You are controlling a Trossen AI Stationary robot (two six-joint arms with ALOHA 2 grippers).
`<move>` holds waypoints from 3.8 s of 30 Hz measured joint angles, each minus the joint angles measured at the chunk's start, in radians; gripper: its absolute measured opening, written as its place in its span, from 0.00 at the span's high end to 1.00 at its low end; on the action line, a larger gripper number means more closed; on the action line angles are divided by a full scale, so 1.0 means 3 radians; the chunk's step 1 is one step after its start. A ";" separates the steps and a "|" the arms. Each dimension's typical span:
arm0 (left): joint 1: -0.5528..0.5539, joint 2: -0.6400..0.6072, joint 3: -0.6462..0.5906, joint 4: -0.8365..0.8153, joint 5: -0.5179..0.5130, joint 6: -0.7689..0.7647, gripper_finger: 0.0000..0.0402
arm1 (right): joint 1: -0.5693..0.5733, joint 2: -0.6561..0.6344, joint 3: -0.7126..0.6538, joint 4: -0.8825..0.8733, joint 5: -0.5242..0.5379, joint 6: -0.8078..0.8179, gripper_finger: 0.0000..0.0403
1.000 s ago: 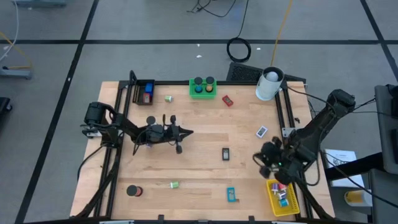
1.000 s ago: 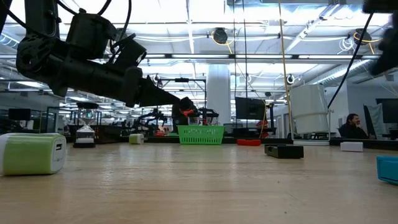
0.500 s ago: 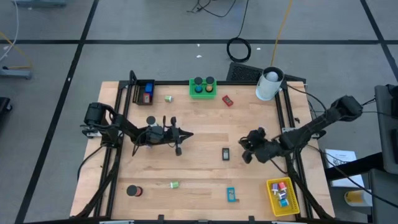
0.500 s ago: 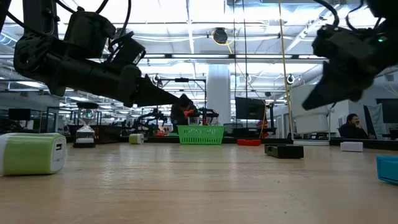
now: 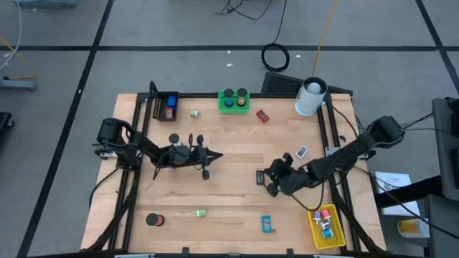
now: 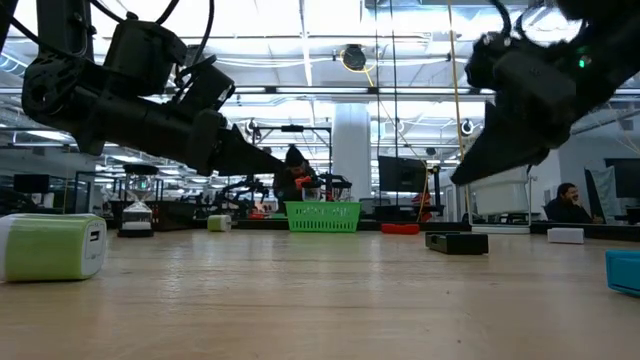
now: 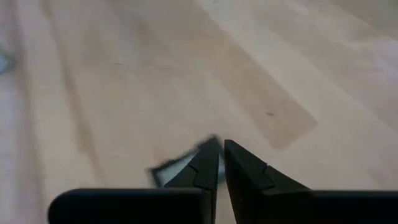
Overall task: Pick & Place Office items
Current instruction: Put the black digital clock into the black basket
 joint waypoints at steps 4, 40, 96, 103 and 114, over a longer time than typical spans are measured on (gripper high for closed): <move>0.0000 0.0000 0.0000 -0.0003 0.0000 -0.0001 0.95 | 0.0164 0.0227 0.0213 0.0021 -0.0043 0.0045 0.86; 0.0000 0.0000 0.0001 -0.0064 -0.0012 -0.0020 0.97 | 0.0209 0.1105 0.0583 -0.0829 0.0156 0.1089 0.16; 0.0248 0.0000 0.0806 -0.0953 0.1197 -0.2213 0.31 | -0.0102 0.0480 -0.0411 0.1425 0.0278 -0.1878 0.63; 0.0171 0.0000 0.0850 -0.0824 0.1035 -0.2490 0.29 | -0.0122 0.0480 -0.0410 0.2200 0.0461 -0.2810 0.63; 0.0095 0.0000 0.1123 -0.1018 0.0816 -0.2309 0.31 | -0.0230 0.0478 -0.0405 0.2719 0.0328 -0.3423 0.62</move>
